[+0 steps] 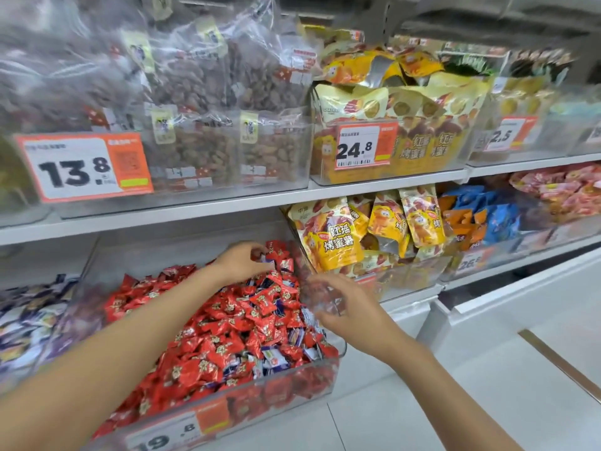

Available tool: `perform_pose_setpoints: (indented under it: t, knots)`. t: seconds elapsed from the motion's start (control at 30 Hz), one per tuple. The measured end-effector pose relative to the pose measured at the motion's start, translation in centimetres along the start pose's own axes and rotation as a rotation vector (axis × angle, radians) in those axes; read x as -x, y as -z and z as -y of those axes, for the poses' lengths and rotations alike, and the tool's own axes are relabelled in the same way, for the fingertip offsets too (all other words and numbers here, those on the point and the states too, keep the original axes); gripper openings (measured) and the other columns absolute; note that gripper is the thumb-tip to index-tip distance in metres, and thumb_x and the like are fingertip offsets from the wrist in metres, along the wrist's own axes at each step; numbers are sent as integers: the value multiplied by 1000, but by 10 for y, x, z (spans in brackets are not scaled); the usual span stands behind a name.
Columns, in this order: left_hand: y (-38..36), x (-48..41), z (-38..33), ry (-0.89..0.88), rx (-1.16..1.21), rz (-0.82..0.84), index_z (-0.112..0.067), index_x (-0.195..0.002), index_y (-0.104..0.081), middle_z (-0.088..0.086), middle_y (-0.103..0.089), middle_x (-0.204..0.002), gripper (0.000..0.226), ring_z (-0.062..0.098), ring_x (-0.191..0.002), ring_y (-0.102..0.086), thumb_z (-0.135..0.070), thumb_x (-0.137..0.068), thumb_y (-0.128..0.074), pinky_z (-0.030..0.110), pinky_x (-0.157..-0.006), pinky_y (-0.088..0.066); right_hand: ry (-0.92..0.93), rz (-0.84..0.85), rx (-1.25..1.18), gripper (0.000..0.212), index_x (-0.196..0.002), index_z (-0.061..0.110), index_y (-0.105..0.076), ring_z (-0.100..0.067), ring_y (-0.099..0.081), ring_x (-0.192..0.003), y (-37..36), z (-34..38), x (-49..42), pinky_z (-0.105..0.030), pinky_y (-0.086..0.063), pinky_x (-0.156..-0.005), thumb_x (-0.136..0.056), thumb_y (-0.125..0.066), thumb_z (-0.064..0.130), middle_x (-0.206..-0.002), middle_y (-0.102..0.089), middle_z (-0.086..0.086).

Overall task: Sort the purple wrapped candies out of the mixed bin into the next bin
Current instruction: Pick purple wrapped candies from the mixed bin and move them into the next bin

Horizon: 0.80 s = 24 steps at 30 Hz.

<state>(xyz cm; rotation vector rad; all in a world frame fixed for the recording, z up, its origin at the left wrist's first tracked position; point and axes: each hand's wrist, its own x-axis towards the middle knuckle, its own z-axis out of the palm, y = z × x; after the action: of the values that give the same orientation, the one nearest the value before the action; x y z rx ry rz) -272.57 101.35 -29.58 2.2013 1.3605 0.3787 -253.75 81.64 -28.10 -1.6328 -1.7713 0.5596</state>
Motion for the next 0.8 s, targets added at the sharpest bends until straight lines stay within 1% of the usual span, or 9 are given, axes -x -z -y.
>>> perform_pose_setpoints:
  t: [0.03,0.1,0.27,0.33,0.4,0.5,0.67,0.77,0.8]
  knots:
    - [-7,-2,2,14,-24,-3,-17,-121,-60,-3,-59,-117,46,16,-107,-57,-45,-84,-69,25,-88,-43,-2,-1,-4,49,-131,33,-55,0,-51,-113,0,0,0,-14,-42,-93,-87,-67,15,-132,-54,14]
    - [-15,-7,2,50,-4,-50,-14,-121,-59,1,-60,-114,51,22,-105,-60,-44,-82,-73,27,-87,-46,-13,-9,-26,48,-130,34,-56,2,-51,-112,-1,-1,0,-13,-43,-92,-87,-66,14,-131,-53,15]
    - [-10,-18,2,11,-105,-31,-16,-100,-67,3,-66,-105,22,18,-91,-60,-27,-83,-74,25,-75,-46,-45,-24,-71,51,-126,36,-57,1,-53,-109,-4,-1,0,-20,-48,-89,-84,-64,8,-128,-54,15]
    - [-5,-16,2,-31,-28,-61,-18,-82,-67,0,-67,-93,12,18,-88,-62,-27,-83,-75,24,-72,-42,-48,-21,-72,51,-126,37,-57,0,-53,-109,-5,0,1,-22,-49,-89,-85,-64,8,-129,-53,16]
    - [3,-10,2,-38,92,-119,-17,-76,-66,-2,-67,-88,16,16,-86,-60,-28,-83,-75,24,-73,-39,-48,-13,-56,50,-127,36,-56,1,-51,-112,-4,1,1,-20,-47,-91,-86,-64,9,-131,-53,16]
    - [13,0,7,-10,204,-139,-18,-80,-63,-5,-61,-86,17,11,-81,-53,-32,-88,-69,27,-72,-38,-49,4,-13,51,-129,34,-55,-2,-51,-116,-2,4,1,-17,-42,-97,-86,-63,8,-131,-53,13]
    - [18,8,15,4,170,-133,-12,-99,-54,5,-58,-88,15,12,-65,-46,-27,-96,-57,26,-55,-33,-50,20,33,50,-131,32,-53,-1,-47,-120,-2,7,1,-11,-34,-100,-88,-63,8,-135,-52,11]
    - [24,11,18,-21,148,-139,-13,-108,-54,3,-58,-100,27,19,-86,-53,-35,-93,-61,29,-70,-38,-52,2,14,50,-130,34,-54,-1,-49,-118,-3,7,2,-10,-36,-97,-87,-63,8,-134,-53,12]
    - [26,12,18,-26,136,-137,-13,-109,-54,2,-57,-98,31,20,-88,-53,-38,-92,-62,29,-70,-39,-59,-11,-7,50,-129,35,-55,0,-49,-115,-4,6,3,-13,-39,-97,-87,-63,8,-133,-53,13]
